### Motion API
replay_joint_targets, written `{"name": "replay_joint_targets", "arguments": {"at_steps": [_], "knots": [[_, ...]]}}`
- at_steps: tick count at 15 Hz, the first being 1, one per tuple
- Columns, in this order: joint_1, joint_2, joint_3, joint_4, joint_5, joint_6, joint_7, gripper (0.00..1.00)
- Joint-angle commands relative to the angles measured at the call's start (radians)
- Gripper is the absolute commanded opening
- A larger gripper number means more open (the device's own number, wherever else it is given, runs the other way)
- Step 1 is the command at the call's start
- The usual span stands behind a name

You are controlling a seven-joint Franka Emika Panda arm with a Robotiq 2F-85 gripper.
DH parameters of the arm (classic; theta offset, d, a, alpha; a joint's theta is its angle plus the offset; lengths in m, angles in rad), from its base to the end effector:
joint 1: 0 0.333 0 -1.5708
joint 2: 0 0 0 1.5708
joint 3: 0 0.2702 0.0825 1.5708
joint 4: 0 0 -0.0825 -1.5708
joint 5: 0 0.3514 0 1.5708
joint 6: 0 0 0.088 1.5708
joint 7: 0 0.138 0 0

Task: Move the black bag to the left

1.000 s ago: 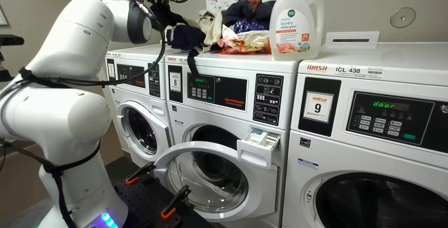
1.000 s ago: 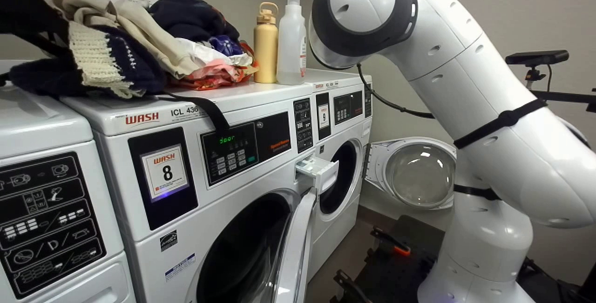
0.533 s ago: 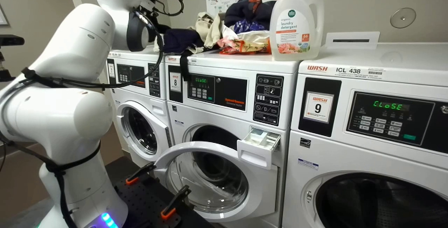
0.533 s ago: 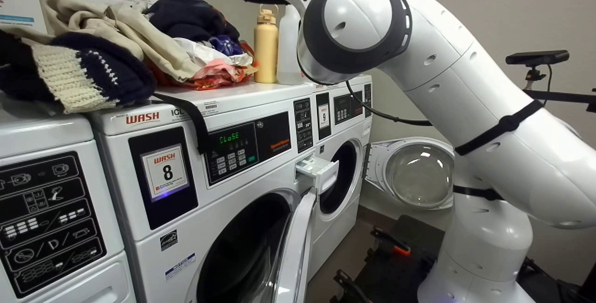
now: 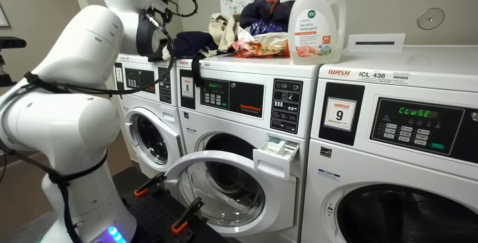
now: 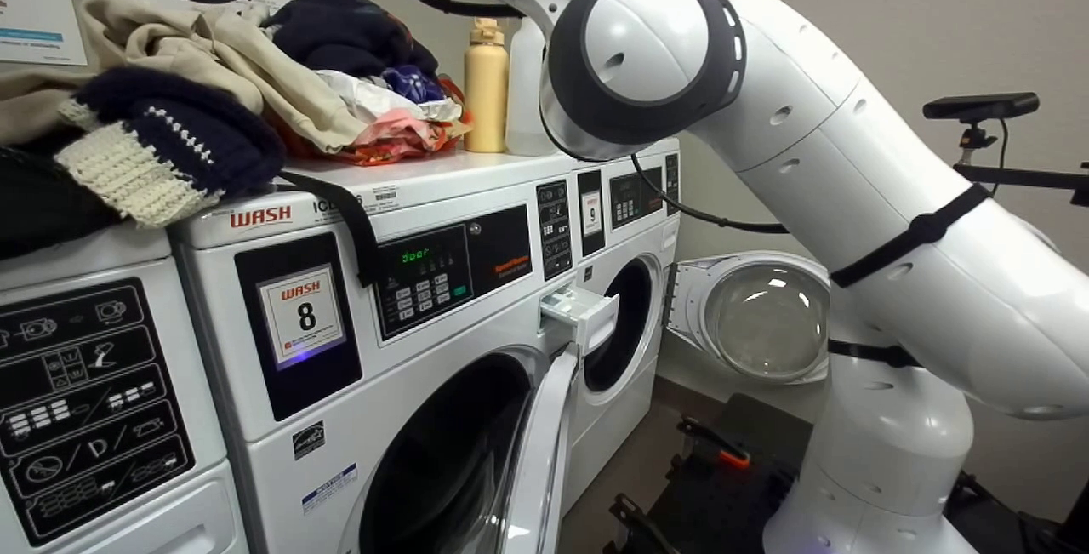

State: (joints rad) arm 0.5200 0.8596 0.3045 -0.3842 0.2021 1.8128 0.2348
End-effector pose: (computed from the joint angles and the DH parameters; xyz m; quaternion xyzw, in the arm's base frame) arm 0.5540 0.4404 0.5863 -0.9129 -0.1984 -0.1604 0.3185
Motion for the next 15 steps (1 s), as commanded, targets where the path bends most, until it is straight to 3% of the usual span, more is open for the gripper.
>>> {"name": "replay_joint_targets", "arguments": {"at_steps": [1,9,15], "knots": [[-0.033,-0.087,-0.046,-0.050,-0.050,-0.012,0.020,0.99],[-0.089,-0.232,-0.233,-0.041,-0.283,-0.209,0.037,1.00],[-0.125,-0.276,-0.339,-0.027,-0.397,-0.472,0.050,1.00]]}}
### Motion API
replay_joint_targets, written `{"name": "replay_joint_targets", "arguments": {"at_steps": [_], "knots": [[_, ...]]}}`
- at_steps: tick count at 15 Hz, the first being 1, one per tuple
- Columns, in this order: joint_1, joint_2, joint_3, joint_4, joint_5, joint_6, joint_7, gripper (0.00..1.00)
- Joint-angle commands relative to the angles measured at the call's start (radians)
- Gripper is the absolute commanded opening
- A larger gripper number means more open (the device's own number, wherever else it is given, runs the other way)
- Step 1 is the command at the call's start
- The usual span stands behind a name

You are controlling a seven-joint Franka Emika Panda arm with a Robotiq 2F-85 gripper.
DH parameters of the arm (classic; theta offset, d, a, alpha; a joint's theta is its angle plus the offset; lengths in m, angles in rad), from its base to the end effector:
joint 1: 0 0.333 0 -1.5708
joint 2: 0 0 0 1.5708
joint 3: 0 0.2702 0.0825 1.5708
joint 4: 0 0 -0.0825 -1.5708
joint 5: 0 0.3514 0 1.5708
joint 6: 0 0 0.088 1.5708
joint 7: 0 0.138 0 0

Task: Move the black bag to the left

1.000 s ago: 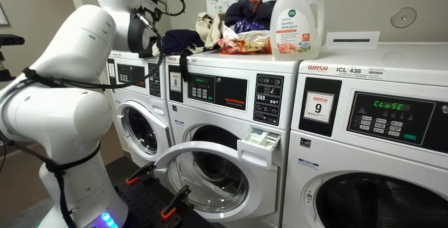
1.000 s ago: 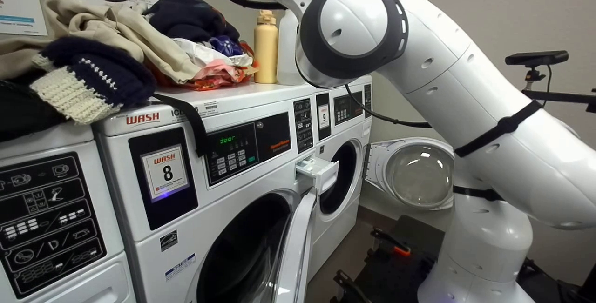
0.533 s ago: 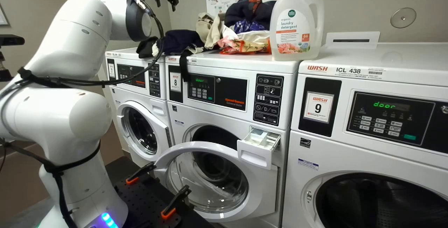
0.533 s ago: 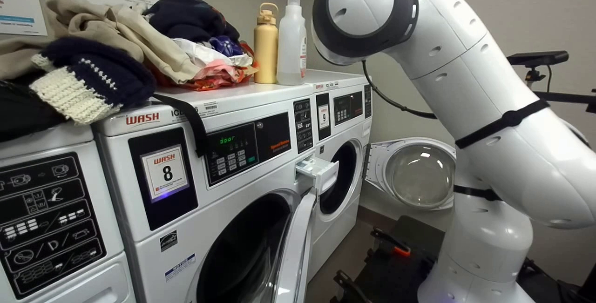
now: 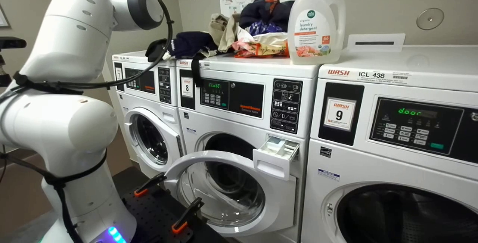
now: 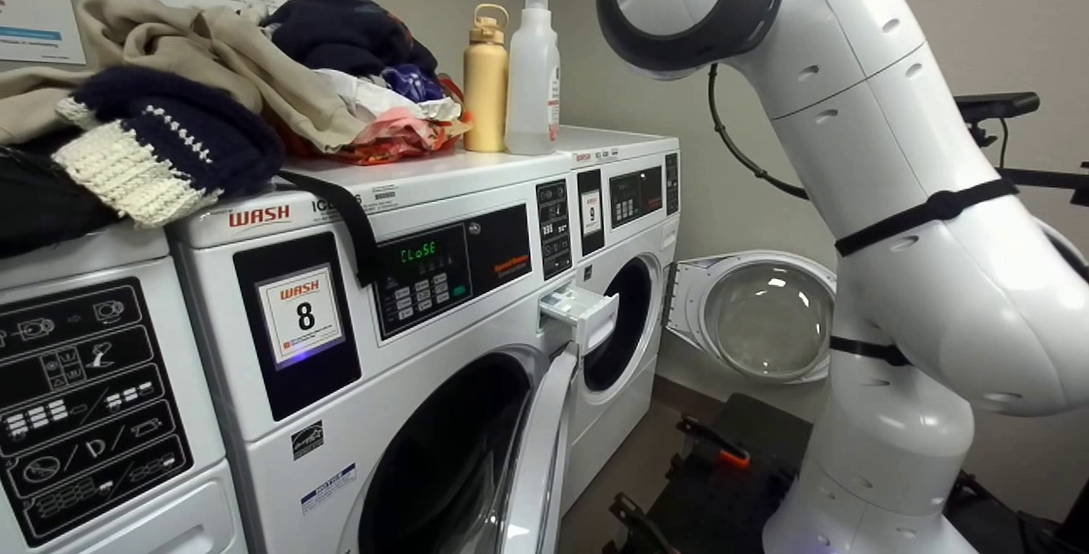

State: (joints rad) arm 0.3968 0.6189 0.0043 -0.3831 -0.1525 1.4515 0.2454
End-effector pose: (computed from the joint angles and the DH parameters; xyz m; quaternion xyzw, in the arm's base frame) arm 0.5744 0.2178 0.6793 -0.9712 -0.0493 -0.2331 0.0036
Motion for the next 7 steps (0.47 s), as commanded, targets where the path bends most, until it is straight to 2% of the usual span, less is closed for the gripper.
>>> {"name": "replay_joint_targets", "arguments": {"at_steps": [1,2,4,7], "knots": [[-0.003,-0.041,-0.050,-0.032,-0.051,-0.162,0.046,1.00],[-0.007,0.004,-0.057,0.057,-0.055,-0.245,0.046,1.00],[-0.012,-0.044,-0.064,-0.012,-0.052,-0.291,0.065,1.00],[-0.015,-0.044,-0.066,0.002,-0.048,-0.347,0.090,1.00]]}}
